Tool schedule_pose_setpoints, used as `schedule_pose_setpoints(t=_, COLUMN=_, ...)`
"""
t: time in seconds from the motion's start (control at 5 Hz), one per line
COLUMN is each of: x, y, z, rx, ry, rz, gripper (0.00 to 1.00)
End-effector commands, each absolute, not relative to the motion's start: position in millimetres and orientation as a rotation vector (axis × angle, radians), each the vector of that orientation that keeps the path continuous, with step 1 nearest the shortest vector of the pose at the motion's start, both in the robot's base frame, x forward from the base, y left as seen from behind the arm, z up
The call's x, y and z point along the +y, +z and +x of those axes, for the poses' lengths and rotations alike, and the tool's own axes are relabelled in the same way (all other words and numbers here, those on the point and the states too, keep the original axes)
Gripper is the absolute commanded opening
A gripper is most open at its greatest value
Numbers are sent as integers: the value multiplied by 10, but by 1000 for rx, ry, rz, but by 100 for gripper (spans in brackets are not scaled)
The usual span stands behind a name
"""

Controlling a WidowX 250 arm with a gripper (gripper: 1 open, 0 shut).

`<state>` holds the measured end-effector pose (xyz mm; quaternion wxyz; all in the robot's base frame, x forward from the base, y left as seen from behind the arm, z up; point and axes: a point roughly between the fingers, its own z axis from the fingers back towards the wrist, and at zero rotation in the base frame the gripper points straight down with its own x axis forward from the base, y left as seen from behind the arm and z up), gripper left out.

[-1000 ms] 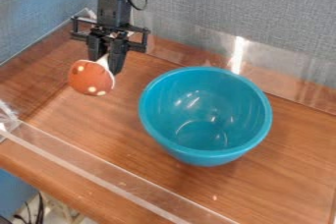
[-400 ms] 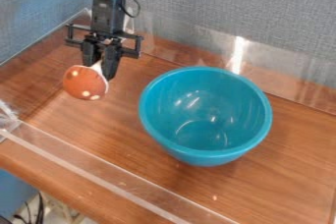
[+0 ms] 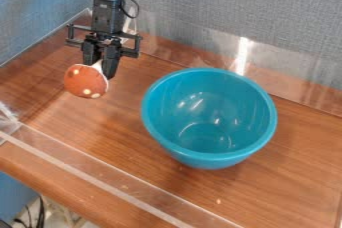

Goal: Remove the mushroom from inside the blue bowl and put it on the table

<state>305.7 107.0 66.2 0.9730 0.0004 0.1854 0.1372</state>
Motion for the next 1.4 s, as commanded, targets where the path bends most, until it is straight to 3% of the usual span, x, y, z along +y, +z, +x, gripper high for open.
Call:
schedule_pose_setpoints(t=0.0, x=1092, y=800, z=3083, rx=311, ry=221, rz=14, gripper=0)
schedule_pose_setpoints(t=0.4, x=1217, y=862, z=3088, rx=317, ry=197, rz=5, gripper=0)
schedule_pose_setpoints(t=1.0, x=1129, y=743, z=3062, rx=331, ry=207, rz=-16, gripper=0)
schedule_pose_setpoints(t=1.2, x=1174, y=753, z=3086, rx=331, ry=199, rz=-21, gripper=100)
